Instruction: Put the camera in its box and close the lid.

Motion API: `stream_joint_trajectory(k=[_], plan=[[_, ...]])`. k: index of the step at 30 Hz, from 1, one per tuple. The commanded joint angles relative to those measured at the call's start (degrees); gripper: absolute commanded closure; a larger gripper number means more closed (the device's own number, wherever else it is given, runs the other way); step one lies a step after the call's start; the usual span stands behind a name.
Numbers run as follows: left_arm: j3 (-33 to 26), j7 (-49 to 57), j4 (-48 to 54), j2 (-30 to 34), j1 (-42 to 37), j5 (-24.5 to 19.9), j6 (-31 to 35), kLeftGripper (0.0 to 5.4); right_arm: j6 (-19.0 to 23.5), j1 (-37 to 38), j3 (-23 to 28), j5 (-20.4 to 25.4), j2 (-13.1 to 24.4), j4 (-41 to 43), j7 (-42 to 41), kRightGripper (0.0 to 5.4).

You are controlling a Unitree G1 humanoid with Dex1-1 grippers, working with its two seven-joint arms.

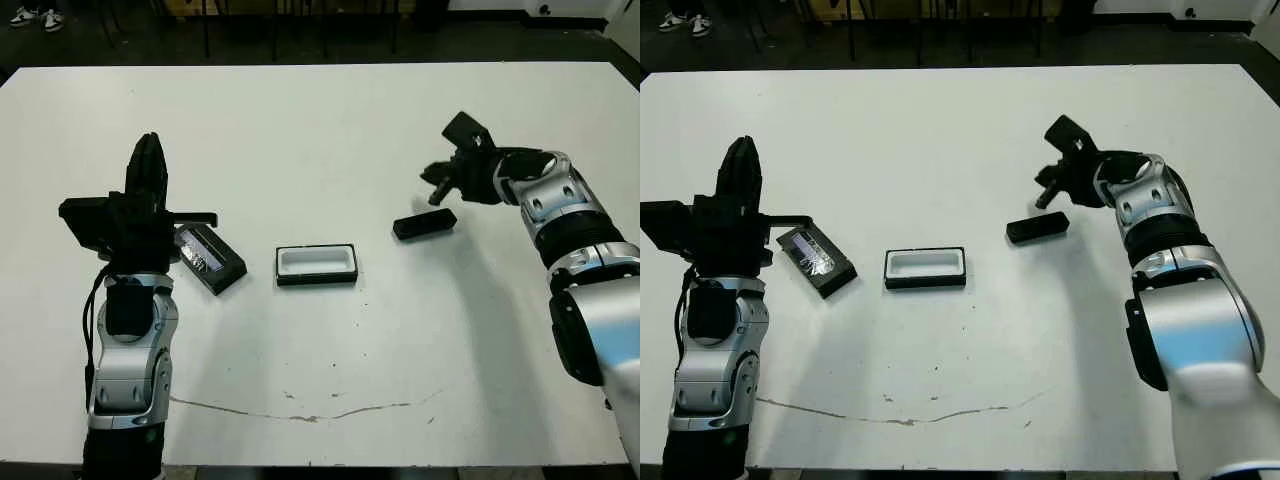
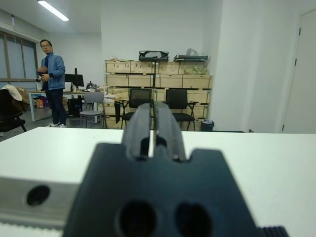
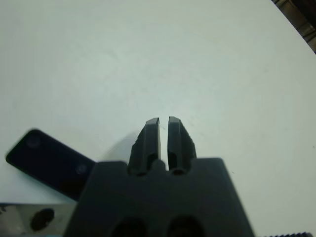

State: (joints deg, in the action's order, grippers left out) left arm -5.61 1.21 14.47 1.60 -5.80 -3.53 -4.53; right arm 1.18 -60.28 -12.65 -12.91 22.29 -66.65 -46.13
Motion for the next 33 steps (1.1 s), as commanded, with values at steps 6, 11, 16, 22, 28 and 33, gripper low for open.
stream_joint_trajectory(k=[6,11,16,22,28,33], plan=[[0.0,-0.4,-0.6,-0.2,1.1,-0.8,0.4,5.39,2.6,3.0,-0.3,-0.3,0.5,-0.4,-2.8,5.40],[0.2,-0.2,-0.7,0.1,1.0,-0.4,0.3,5.39,-0.4,4.9,-1.3,-1.1,1.6,1.2,-5.0,5.40],[0.3,-0.1,-0.5,-0.1,1.2,-0.4,0.6,5.39,-2.7,7.0,-1.5,-0.7,2.2,3.0,-8.5,5.40],[0.3,0.0,-0.3,-0.1,1.4,-0.6,0.6,5.39,-1.4,8.9,-2.7,-1.4,2.4,6.3,-9.7,5.40],[0.2,0.2,0.2,0.0,1.7,-0.5,0.8,5.39,-4.1,13.2,-3.0,-0.5,4.8,13.8,-11.8,5.40],[0.0,0.1,0.2,0.1,1.7,-0.7,0.8,5.39,-0.3,15.9,-2.4,1.6,6.1,19.0,-15.0,5.40]])
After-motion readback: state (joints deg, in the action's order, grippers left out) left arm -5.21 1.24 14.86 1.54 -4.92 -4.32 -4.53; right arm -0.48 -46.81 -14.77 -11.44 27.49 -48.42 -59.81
